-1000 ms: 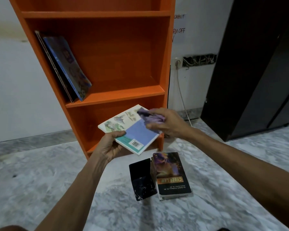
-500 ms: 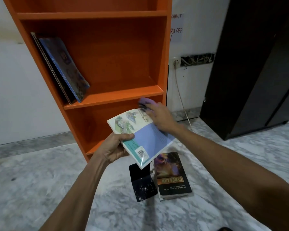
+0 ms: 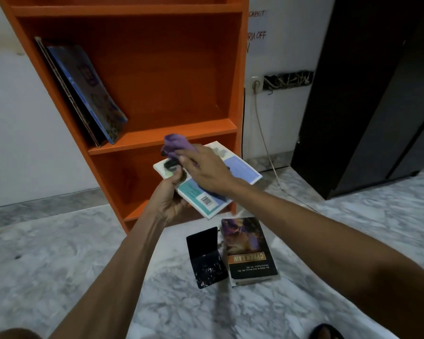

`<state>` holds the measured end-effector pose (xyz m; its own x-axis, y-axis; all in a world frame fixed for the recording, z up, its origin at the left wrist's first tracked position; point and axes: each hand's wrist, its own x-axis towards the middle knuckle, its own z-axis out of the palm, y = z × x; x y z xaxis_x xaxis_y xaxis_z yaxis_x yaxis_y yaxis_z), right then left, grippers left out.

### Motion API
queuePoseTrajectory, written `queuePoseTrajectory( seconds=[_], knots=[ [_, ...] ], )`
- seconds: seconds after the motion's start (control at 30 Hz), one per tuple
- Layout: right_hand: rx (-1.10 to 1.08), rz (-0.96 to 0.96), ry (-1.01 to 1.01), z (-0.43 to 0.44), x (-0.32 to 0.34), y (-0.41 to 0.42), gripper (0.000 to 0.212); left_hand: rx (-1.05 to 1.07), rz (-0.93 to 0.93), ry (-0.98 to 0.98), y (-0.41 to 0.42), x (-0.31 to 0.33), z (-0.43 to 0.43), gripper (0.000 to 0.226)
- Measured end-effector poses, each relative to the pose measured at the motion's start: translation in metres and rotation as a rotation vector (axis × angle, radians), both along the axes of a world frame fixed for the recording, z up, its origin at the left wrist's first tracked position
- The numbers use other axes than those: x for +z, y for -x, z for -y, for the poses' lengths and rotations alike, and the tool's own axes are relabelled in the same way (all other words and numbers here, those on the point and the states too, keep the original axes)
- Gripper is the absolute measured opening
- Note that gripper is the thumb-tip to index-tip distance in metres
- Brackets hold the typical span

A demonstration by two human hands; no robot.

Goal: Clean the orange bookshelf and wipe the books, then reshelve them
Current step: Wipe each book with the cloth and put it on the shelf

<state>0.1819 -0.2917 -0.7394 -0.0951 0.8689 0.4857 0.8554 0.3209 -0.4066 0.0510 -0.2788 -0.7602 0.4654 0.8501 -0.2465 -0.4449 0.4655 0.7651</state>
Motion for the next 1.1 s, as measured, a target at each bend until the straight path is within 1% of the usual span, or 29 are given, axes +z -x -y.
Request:
queuePoseTrajectory(
  seconds=[0.07,0.17,0.27,0.3,0.37,0.43,0.5,0.53,0.57,0.6,0.63,0.7,0.73,0.77,0.8,0.87,0.97,1.03,1.1],
  knots=[
    [0.033,-0.011,0.020,0.010,-0.007,0.010,0.038,0.042,0.053,0.019,0.005,-0.005,-0.004,0.027],
    [0.087,0.011,-0.008,0.029,-0.019,0.015,0.037,0.115,0.096,0.045,0.014,-0.008,-0.007,0.034],
    [0.201,0.037,-0.041,0.050,-0.030,0.003,0.033,0.179,0.040,0.070,0.021,-0.013,-0.011,0.019],
    [0.231,0.054,-0.060,0.054,-0.033,-0.003,0.033,0.174,0.027,0.061,0.021,-0.013,-0.011,0.018],
    [0.226,0.067,-0.063,0.056,-0.038,-0.020,0.032,0.138,0.031,0.047,0.018,-0.012,-0.008,0.016],
    [0.104,0.045,0.014,0.053,-0.039,-0.042,0.033,0.131,0.073,0.062,0.017,-0.008,-0.003,0.013],
    [-0.150,0.026,0.125,0.045,-0.036,-0.067,0.036,0.151,0.090,0.089,0.020,-0.006,-0.002,0.013],
    [-0.269,-0.025,0.145,0.042,-0.032,-0.078,0.036,0.152,0.084,0.098,0.023,-0.005,-0.003,0.014],
    [-0.369,-0.093,0.121,0.038,-0.025,-0.083,0.035,0.143,0.075,0.101,0.024,-0.004,-0.003,0.014],
    [-0.423,-0.156,0.049,0.034,-0.018,-0.082,0.034,0.134,0.069,0.094,0.024,-0.001,-0.003,0.014],
    [-0.403,-0.194,-0.029,0.030,-0.012,-0.074,0.033,0.130,0.063,0.077,0.021,0.001,-0.004,0.013],
    [-0.178,-0.205,-0.116,0.023,-0.003,-0.043,0.035,0.119,0.034,0.009,0.010,0.005,-0.005,0.011],
    [-0.046,-0.158,-0.112,0.020,-0.002,-0.025,0.036,0.100,0.016,-0.040,0.004,0.007,-0.005,0.012],
    [0.035,-0.088,-0.097,0.013,-0.005,-0.011,0.036,0.073,0.005,-0.085,-0.001,0.008,-0.004,0.013],
    [0.049,-0.018,-0.105,0.008,-0.006,-0.002,0.035,0.045,0.004,-0.123,-0.004,0.008,-0.004,0.013],
    [0.011,0.020,-0.162,-0.004,-0.006,-0.001,0.036,0.012,0.030,-0.161,-0.002,0.008,-0.004,0.015],
    [0.003,-0.065,-0.203,-0.020,-0.004,-0.020,0.038,0.017,0.009,-0.154,0.011,0.008,-0.004,0.017],
    [-0.072,-0.133,-0.138,-0.029,-0.005,-0.033,0.040,0.014,-0.005,-0.144,0.019,0.011,-0.003,0.019],
    [-0.159,-0.191,-0.014,-0.037,-0.010,-0.050,0.043,0.008,-0.007,-0.145,0.022,0.017,-0.002,0.024]
  ],
)
